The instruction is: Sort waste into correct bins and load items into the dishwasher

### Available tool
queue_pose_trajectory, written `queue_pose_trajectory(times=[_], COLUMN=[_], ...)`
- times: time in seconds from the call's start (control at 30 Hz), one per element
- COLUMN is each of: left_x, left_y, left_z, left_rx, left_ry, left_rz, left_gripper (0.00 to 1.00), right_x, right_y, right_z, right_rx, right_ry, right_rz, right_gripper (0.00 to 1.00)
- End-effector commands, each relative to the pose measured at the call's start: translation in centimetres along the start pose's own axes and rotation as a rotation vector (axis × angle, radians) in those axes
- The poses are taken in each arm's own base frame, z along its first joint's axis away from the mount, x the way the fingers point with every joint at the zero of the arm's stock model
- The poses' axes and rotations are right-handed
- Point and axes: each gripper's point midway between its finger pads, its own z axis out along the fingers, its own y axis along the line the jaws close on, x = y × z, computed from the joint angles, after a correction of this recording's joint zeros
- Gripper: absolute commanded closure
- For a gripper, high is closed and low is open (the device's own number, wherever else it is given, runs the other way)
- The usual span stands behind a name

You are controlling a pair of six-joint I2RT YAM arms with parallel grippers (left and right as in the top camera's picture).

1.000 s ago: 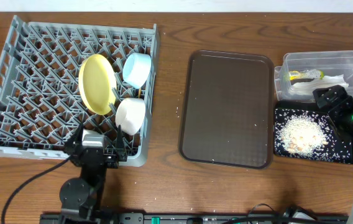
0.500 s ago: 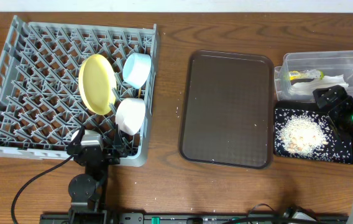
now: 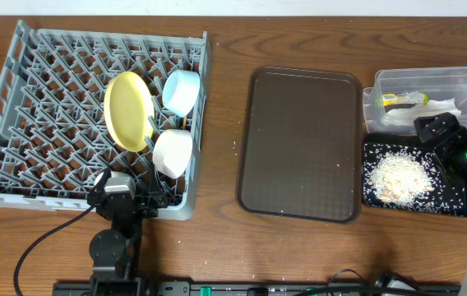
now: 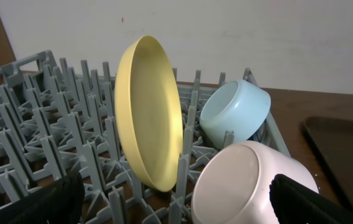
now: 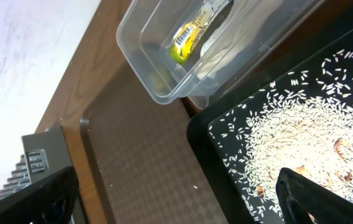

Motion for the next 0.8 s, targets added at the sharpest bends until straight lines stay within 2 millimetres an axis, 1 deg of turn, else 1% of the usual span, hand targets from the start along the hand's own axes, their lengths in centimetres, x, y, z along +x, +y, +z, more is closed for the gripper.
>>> queue_pose_trajectory(times=[0.0,0.57,0.67,0.77], left_x=[1.7,1.7,1.8,1.7], left_y=[0.4,0.4,0.4,0.4], left_z=[0.1,0.1,0.1,0.1], left_rx=[-0.019,-0.019,-0.019,-0.019], left_ry=[0.060,0.060,0.060,0.060], left_rz=[-0.002,-0.002,-0.002,-0.002], left_gripper=[0.04,0.03,0.03,0.03], right_x=[-0.2,-0.1,0.4,1.0], right_y=[0.0,0.0,-0.6,-2.0], right_z=[-0.2,-0.2,-0.1,-0.4], right_rx=[0.000,0.002,0.023,0.127], right_ry=[-0.010,-0.007,0.000,-0.035], right_rz=[0.009,0.011,0.004,-0.059], right_gripper=[0.01,0.01,0.01,0.01])
